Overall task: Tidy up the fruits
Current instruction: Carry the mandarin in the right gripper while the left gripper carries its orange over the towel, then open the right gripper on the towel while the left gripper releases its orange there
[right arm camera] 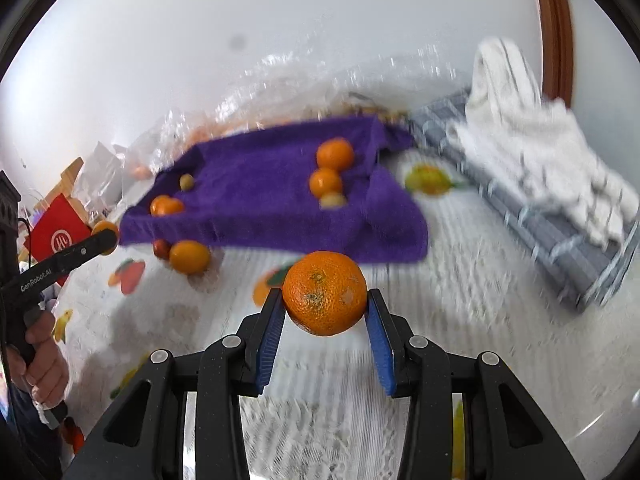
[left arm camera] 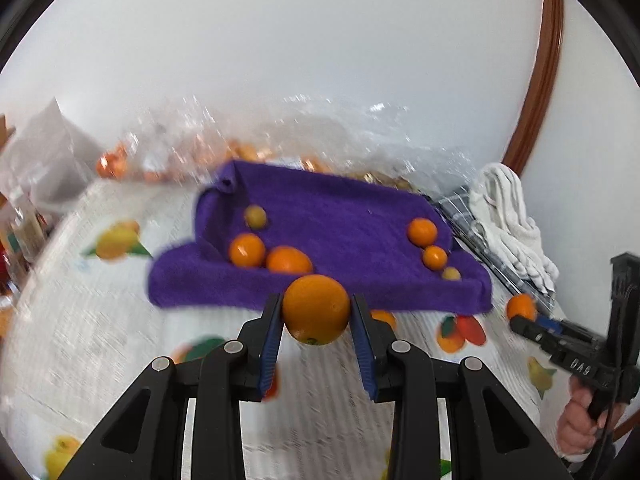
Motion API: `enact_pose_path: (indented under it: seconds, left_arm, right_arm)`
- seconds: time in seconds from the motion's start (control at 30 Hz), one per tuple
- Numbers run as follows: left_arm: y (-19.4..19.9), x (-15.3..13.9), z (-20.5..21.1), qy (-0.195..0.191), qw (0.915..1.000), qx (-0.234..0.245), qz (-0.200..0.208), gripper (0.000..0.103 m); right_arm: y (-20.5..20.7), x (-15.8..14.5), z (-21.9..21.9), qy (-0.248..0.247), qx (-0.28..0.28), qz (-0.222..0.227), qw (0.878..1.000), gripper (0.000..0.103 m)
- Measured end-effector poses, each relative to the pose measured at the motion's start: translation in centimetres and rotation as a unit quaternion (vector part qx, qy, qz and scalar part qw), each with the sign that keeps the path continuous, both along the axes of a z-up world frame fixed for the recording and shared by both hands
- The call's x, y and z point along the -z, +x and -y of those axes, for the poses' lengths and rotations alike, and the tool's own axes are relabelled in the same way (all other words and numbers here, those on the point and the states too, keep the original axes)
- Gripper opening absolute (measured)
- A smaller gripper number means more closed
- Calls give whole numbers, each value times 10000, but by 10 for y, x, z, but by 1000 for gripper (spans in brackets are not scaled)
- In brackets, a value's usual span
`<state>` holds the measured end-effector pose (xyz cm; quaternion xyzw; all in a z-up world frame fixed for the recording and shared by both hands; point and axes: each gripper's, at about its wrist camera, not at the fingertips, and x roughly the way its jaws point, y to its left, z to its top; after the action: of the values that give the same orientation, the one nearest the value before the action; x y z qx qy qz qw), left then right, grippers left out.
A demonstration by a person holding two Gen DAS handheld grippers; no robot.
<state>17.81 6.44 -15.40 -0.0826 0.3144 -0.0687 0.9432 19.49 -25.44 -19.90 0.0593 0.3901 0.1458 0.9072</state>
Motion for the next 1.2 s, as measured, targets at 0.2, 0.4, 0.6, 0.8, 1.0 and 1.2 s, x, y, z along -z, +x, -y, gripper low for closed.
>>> enact_pose_path:
  seconds: [0.2, 0.4, 0.6, 0.8, 1.0, 1.2]
  left_arm:
    - [27, -39, -25, 184, 9993, -323, 24, 32]
    - [68, -59, -41, 151, 9980, -610, 33, 32]
    - [113, -43, -37, -67, 9977, -624, -248, 32]
    - [144, -15, -31, -41, 9974, -514, -509, 32]
    - [156, 2, -23, 64, 9956, -473, -807, 32]
    - [160, 8, -6, 296, 9916, -228, -1239, 32]
  right_arm:
    - [44, -34, -15, -78, -82, 220, 9997, 41]
    - [102, -50, -26, -14, -45, 260, 9997, 41]
    - [143, -46, -43, 65, -208, 172, 9996, 41]
    - [165, -15, -69, -114, -498, -75, 9987, 41]
    - [174, 17, -87, -315, -752, -525, 9953, 41]
    - [176, 32, -98, -607, -874, -674, 9920, 41]
